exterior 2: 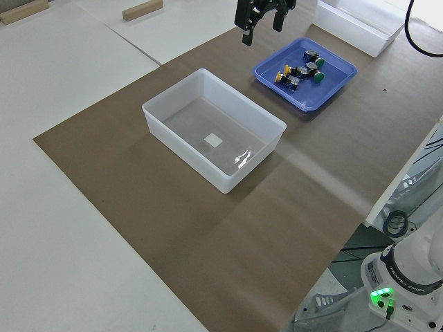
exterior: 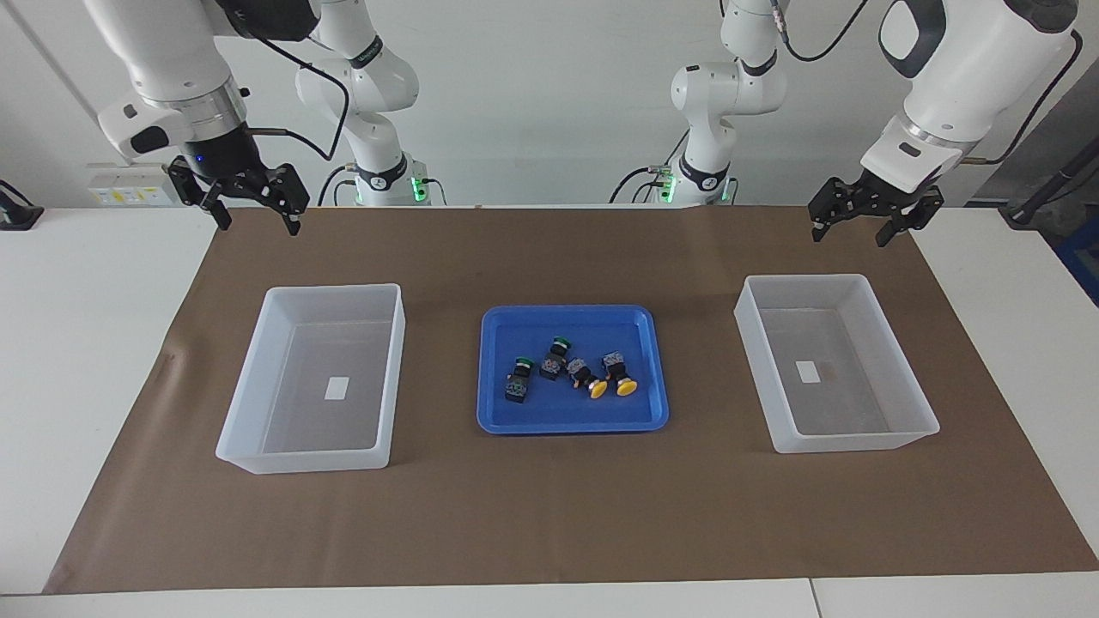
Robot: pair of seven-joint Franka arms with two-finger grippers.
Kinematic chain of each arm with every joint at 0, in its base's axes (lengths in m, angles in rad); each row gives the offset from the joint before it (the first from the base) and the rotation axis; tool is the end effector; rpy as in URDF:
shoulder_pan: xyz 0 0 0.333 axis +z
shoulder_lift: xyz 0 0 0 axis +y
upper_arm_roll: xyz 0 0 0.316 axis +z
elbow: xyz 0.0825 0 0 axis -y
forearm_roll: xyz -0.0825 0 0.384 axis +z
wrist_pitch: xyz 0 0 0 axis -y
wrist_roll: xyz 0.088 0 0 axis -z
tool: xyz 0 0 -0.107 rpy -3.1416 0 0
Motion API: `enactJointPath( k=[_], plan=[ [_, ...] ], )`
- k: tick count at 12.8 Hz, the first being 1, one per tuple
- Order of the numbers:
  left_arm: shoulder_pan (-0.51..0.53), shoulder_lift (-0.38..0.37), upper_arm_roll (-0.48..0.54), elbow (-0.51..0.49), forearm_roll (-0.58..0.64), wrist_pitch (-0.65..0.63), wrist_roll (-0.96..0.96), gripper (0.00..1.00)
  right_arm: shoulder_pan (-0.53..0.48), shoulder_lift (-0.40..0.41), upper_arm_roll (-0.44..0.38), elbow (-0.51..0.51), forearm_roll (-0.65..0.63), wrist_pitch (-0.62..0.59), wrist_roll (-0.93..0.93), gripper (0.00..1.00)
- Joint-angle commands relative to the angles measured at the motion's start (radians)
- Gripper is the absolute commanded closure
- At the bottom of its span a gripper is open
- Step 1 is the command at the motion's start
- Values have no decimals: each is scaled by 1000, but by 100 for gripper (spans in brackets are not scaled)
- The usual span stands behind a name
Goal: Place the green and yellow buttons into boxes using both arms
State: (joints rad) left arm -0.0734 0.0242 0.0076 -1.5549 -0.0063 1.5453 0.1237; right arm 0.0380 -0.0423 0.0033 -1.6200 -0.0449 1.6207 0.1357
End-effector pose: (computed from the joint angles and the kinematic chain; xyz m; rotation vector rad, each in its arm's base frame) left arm 0.5579 -0.0375 0.6163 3.1200 -0.2966 -0.0527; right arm 0.5459 0.0180 0.6290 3.0963 -0.1443 0.0726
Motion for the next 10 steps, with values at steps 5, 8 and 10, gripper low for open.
enactJointPath(
  k=[5,8,10],
  plan=[
    [-161,-95,-3,-318,11,396,-158,0,92,120,67,-152,0,312,217,0],
    [-270,-32,-3,-428,9,602,-359,0,147,232,69,-146,0,433,339,0],
    [-322,25,-3,-442,9,682,-496,0,174,286,70,-146,0,502,403,0]
  ],
)
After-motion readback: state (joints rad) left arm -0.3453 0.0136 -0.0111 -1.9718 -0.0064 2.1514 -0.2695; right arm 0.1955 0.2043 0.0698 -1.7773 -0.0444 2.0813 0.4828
